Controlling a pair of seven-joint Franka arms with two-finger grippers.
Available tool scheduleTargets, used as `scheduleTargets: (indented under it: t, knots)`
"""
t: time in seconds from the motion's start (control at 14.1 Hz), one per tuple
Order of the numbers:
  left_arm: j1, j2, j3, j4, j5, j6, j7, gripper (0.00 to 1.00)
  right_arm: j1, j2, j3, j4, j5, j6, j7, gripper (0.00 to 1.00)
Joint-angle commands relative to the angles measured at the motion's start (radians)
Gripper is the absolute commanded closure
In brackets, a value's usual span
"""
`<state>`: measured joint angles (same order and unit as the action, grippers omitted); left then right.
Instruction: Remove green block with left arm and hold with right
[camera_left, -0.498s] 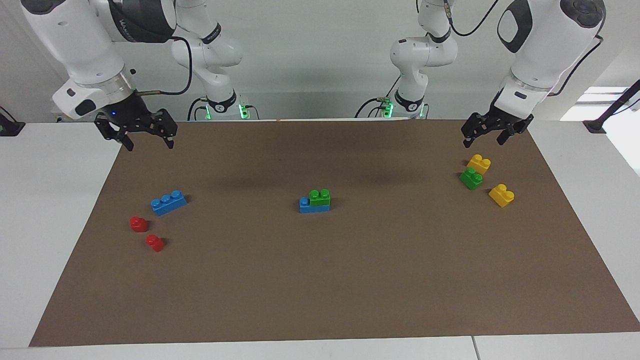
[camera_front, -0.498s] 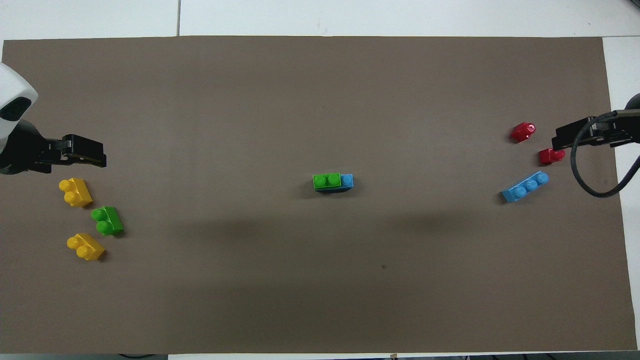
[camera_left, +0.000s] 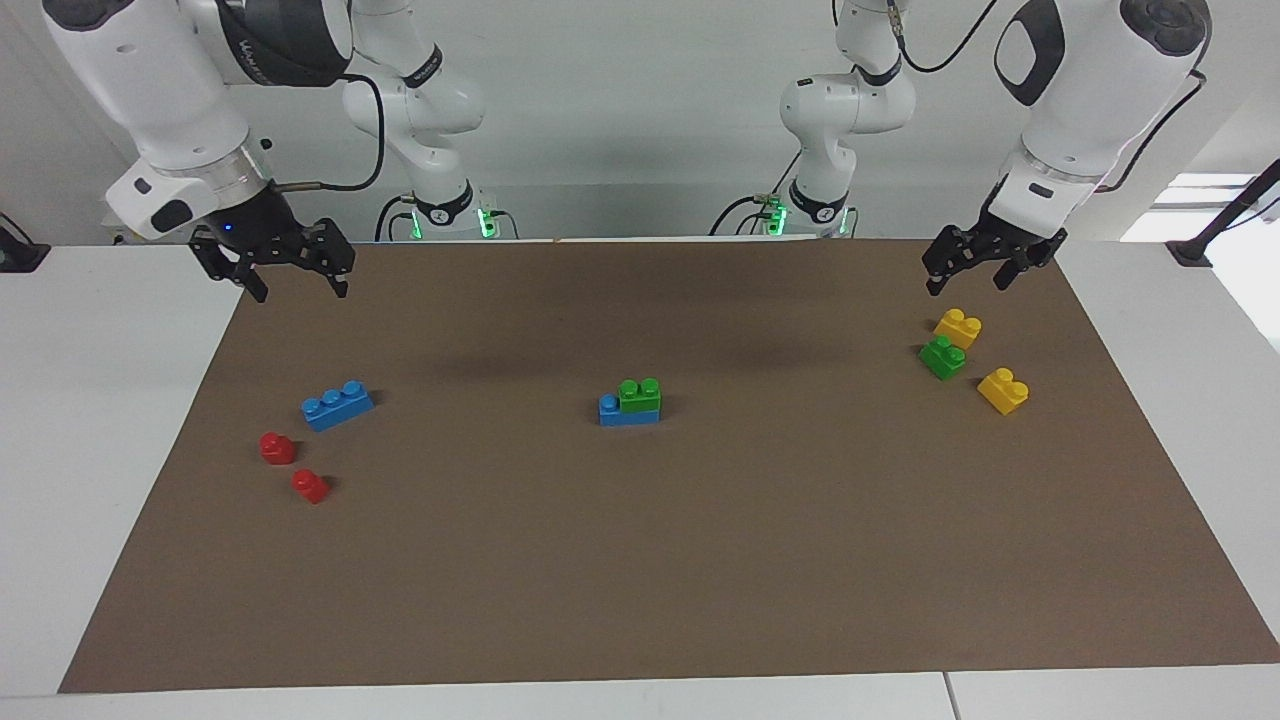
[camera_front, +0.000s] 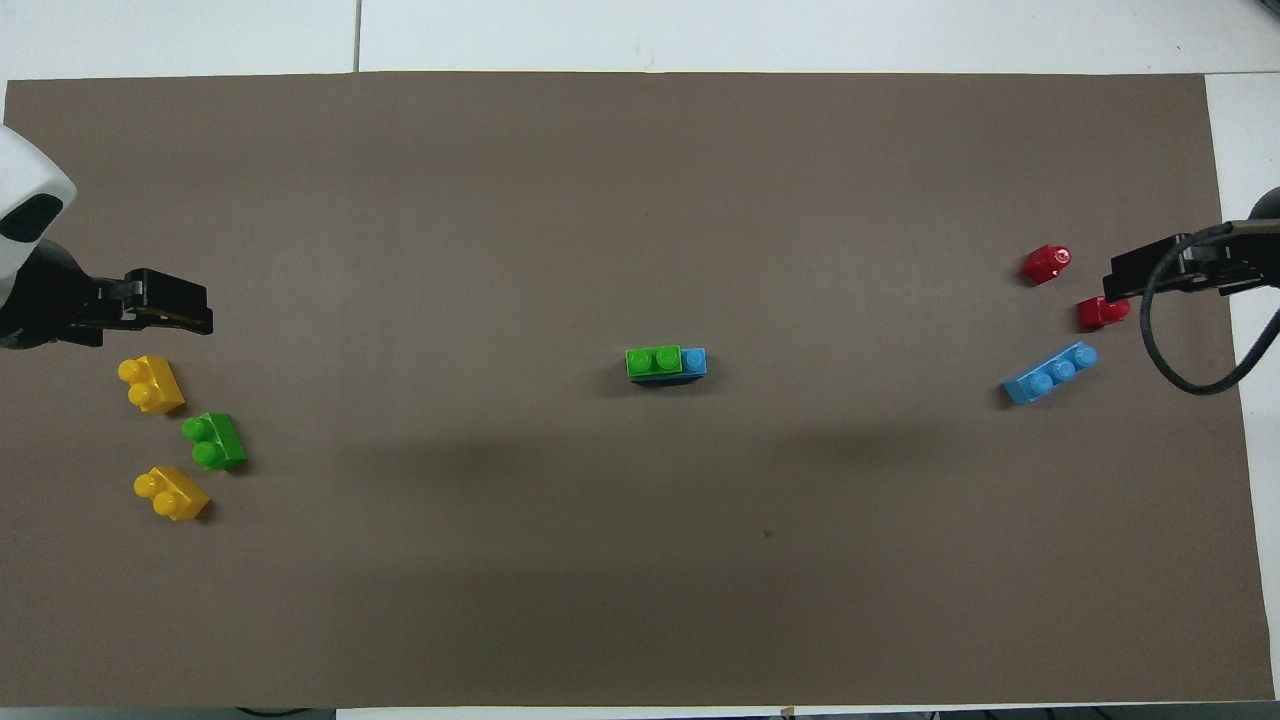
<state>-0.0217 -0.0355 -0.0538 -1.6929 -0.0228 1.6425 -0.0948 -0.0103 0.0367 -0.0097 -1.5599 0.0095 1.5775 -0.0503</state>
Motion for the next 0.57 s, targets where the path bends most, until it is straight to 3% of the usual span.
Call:
scheduleTargets:
  t: [0.0, 0.28, 0.5]
  knots:
    - [-0.009, -0.014, 0.009, -0.019, -0.014, 0.013, 0.009, 0.0, -0.017, -0.009, 0.01, -0.019, -0.014, 0.018, -0.02, 0.0]
    - [-0.011, -0.017, 0.009, -0.019, -0.014, -0.004, 0.001, 0.0, -0.017, -0.014, 0.01, -0.02, -0.014, 0.013, -0.022, 0.0]
    - [-0.021, -0.024, 0.008, -0.021, -0.014, -0.006, -0.15, 0.0, -0.017, -0.014, 0.01, -0.019, -0.016, 0.018, -0.028, 0.0]
